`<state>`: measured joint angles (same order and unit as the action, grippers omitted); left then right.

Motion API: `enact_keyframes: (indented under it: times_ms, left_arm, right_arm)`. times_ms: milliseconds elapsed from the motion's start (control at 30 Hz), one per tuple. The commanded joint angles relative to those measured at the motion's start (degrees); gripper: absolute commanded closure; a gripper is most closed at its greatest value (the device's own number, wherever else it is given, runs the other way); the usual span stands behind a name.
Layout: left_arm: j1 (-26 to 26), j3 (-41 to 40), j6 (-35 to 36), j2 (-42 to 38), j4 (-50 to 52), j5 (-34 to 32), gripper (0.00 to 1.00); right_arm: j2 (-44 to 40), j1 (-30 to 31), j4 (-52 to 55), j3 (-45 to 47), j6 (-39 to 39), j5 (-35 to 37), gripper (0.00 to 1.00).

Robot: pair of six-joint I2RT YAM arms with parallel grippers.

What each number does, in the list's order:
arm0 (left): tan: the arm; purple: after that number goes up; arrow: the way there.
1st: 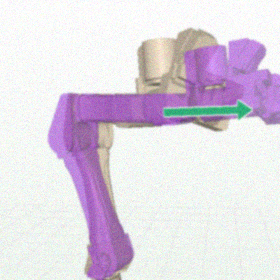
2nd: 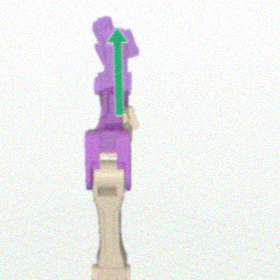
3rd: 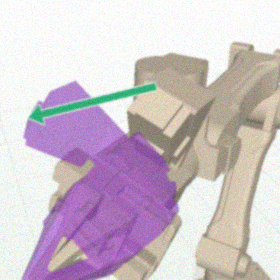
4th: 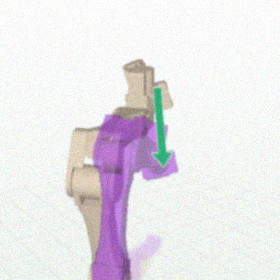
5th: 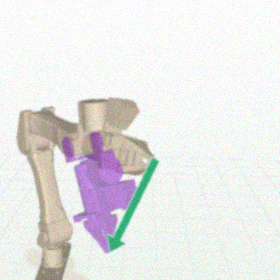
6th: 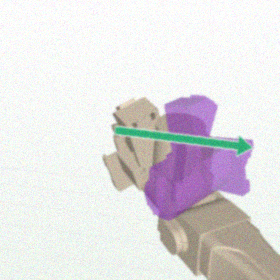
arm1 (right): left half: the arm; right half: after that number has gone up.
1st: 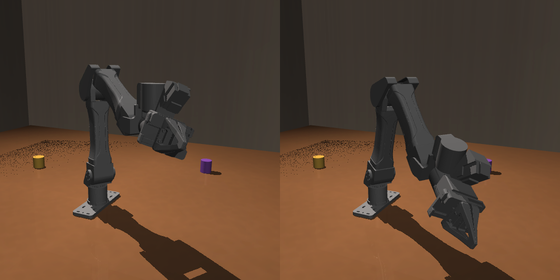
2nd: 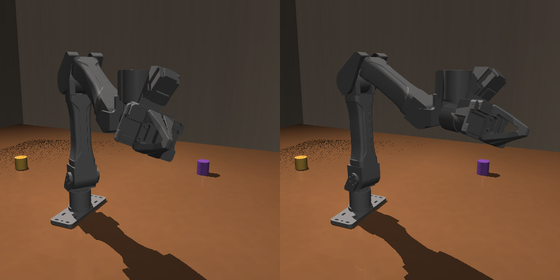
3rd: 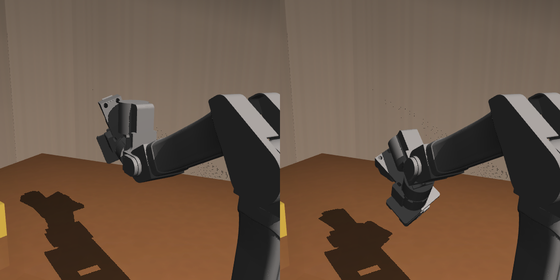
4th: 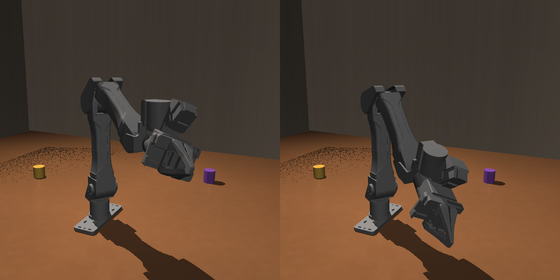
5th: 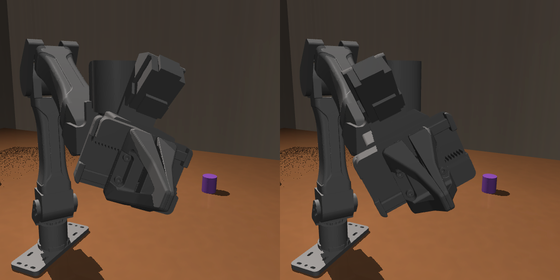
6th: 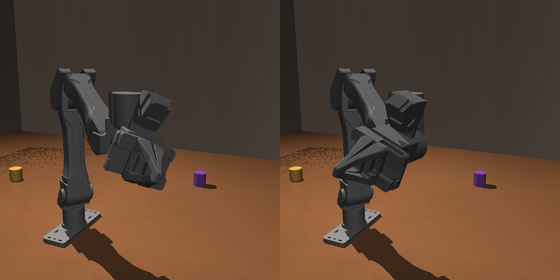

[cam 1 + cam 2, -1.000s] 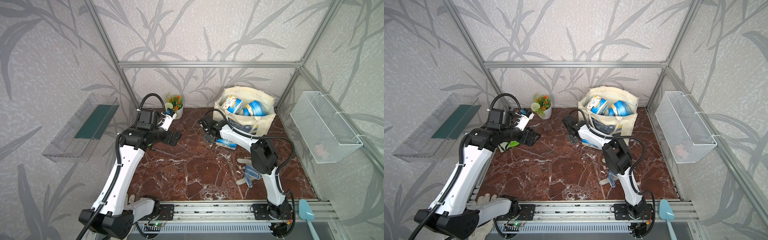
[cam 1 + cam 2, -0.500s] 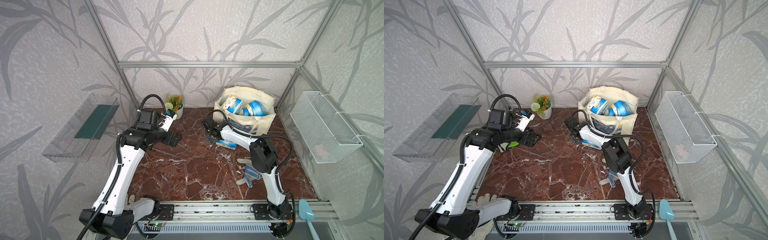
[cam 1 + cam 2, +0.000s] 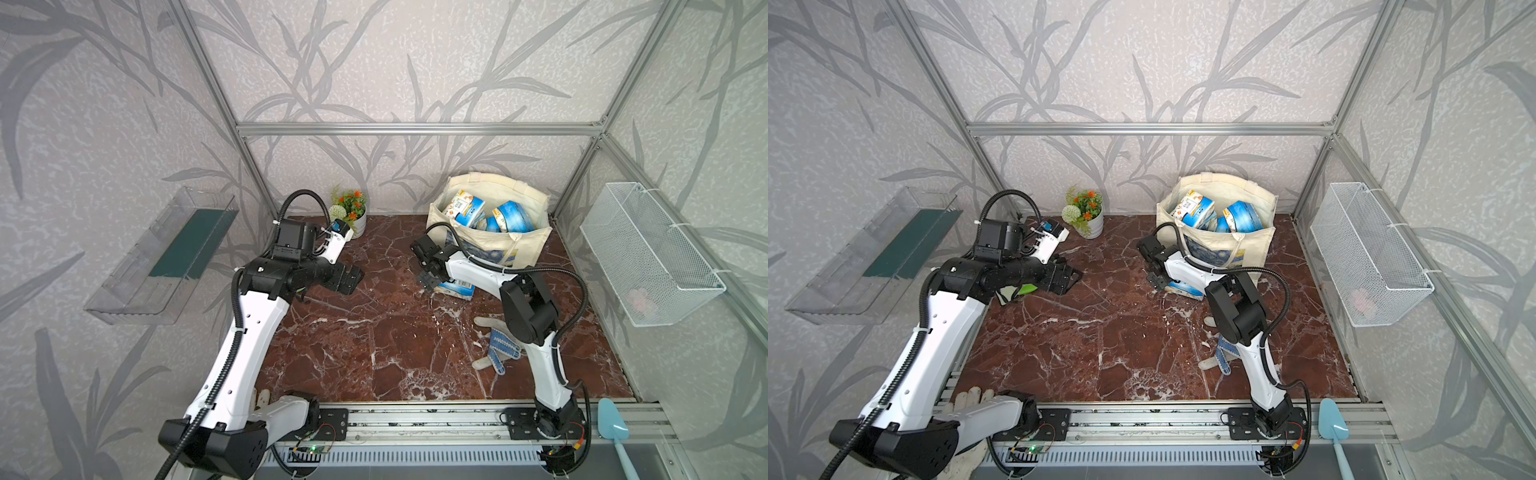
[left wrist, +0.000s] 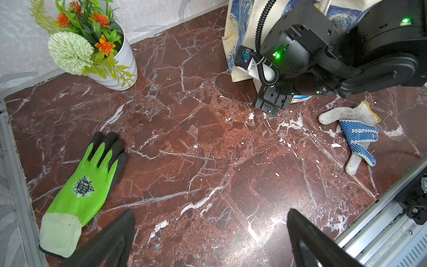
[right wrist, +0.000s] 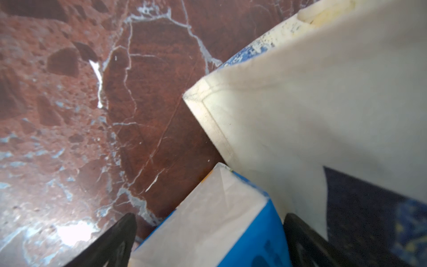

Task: Put tissues into the canvas bag
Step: Pick up the pack of facial tissues from the center of the board.

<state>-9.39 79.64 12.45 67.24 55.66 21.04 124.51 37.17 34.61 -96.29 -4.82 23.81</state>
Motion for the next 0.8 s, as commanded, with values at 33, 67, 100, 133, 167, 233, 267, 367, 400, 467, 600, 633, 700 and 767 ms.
enact_keyframes:
  times_ms: [33,67,100,133,167,233,267,367,400,467,600,633,700,767]
  left_arm:
    - [0.5,-1.2,-0.3,-1.7,0.1,1.5,0.0]
    - [0.6,-1.1,-0.3,-1.7,0.1,1.6,0.0]
    - [0.6,-1.2,-0.3,-1.7,0.0,1.7,0.0]
    - [0.5,-1.2,-0.2,-1.8,0.0,1.9,0.0]
    - [0.5,-1.2,-0.1,-1.8,0.0,2.1,0.0]
    - [0.5,-1.3,-0.1,-1.8,0.0,2.5,0.0]
    - [0.6,-1.5,0.0,-1.8,0.0,2.6,0.0]
    - [0.6,-1.6,0.0,-1.9,-0.2,2.5,0.0]
    - [0.6,-1.6,0.0,-2.1,-0.2,2.6,0.0]
    - [0.6,-1.8,0.1,-2.2,-0.2,2.6,0.0]
    - [0.5,-1.9,0.2,-2.2,-0.4,2.6,0.0]
    - [0.6,-2.0,0.4,-2.3,-0.5,2.6,0.0]
    - [0.6,-2.0,0.6,-2.3,-0.4,2.4,0.0]
    - [0.6,-2.0,0.6,-2.6,-0.3,2.2,0.0]
  right_arm:
    - [-3.9,-0.2,3.0,2.3,2.5,-2.4,0.01]
    - [-4.4,-0.2,3.5,2.6,2.7,-2.7,0.01]
    - [-4.7,-0.2,4.3,2.9,3.2,-3.2,0.01]
    - [-5.1,-0.2,5.0,3.0,3.6,-3.8,0.01]
    - [-5.4,-0.2,5.7,3.2,4.0,-4.4,0.01]
    - [-6.5,-0.2,6.5,4.2,5.1,-5.8,0.01]
    - [-7.2,-0.2,6.8,4.8,5.6,-6.6,0.01]
    - [-8.9,-0.2,8.5,6.2,7.2,-8.7,0.01]
    - [-9.6,-0.2,8.9,6.9,7.7,-9.3,0.01]
    - [-11.1,-0.2,9.6,8.2,8.3,-11.1,0.01]
    - [-12.5,-0.1,13.2,8.2,9.1,-15.3,0.01]
    - [-13.1,-0.2,13.3,8.7,9.2,-16.0,0.01]
    - [-14.3,-0.3,13.4,9.4,9.6,-15.8,0.01]
    - [-15.6,-0.4,12.9,10.4,9.5,-15.7,0.01]
